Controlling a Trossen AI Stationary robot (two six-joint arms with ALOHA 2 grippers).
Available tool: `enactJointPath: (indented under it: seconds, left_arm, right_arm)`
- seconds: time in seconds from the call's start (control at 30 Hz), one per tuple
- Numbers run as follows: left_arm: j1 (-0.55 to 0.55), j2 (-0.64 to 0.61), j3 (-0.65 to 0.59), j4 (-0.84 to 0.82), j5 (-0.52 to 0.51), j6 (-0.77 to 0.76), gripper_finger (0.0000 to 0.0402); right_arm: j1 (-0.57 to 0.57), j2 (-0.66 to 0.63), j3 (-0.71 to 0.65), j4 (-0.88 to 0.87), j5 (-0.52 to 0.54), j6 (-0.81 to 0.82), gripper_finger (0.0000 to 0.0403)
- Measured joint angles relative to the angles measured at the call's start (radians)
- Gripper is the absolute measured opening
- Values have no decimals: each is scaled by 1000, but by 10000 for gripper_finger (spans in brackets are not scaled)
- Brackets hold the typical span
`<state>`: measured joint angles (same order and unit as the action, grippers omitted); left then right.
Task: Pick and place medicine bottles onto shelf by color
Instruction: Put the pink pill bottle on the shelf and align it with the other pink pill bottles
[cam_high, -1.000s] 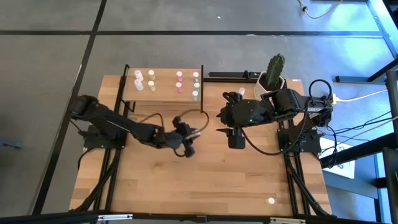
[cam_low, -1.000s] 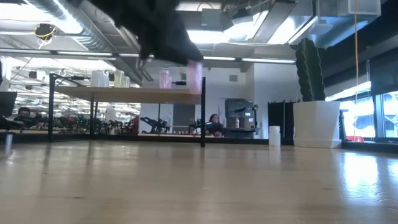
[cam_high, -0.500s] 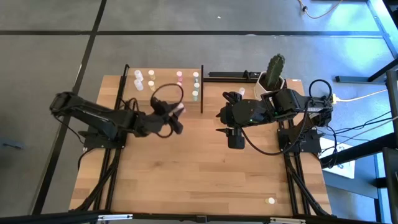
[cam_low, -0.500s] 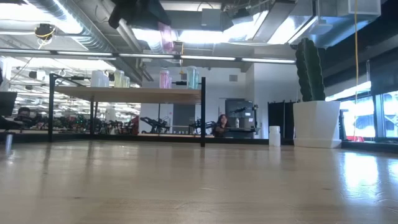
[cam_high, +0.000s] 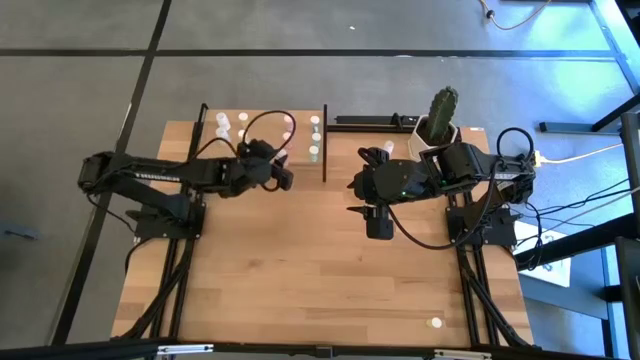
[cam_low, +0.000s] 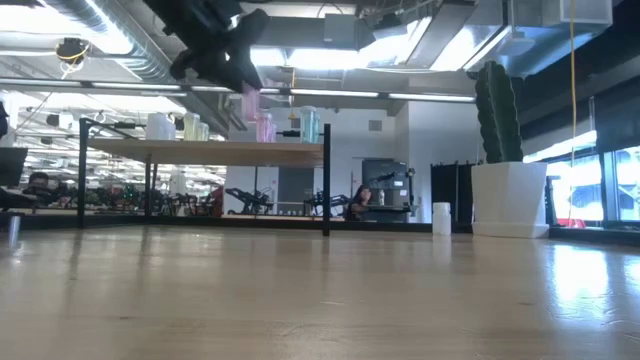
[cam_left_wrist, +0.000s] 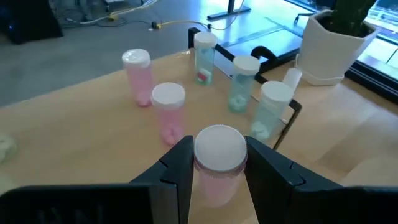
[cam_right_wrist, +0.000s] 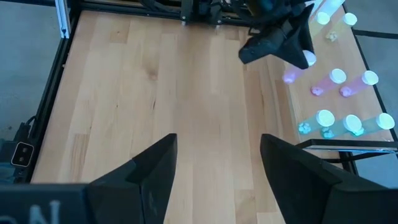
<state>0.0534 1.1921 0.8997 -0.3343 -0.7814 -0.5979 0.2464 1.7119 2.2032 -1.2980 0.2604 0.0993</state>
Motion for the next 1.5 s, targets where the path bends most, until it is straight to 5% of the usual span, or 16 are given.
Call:
enactJointPath:
  seconds: [0.47, 1.5]
  left_arm:
    - [80, 74, 0, 40, 87, 6, 114]
    - [106, 123, 1, 70, 36, -2, 115]
  right_arm:
    - [0, 0, 0, 1, 0, 2, 233]
    - [0, 0, 0, 13, 0, 2, 233]
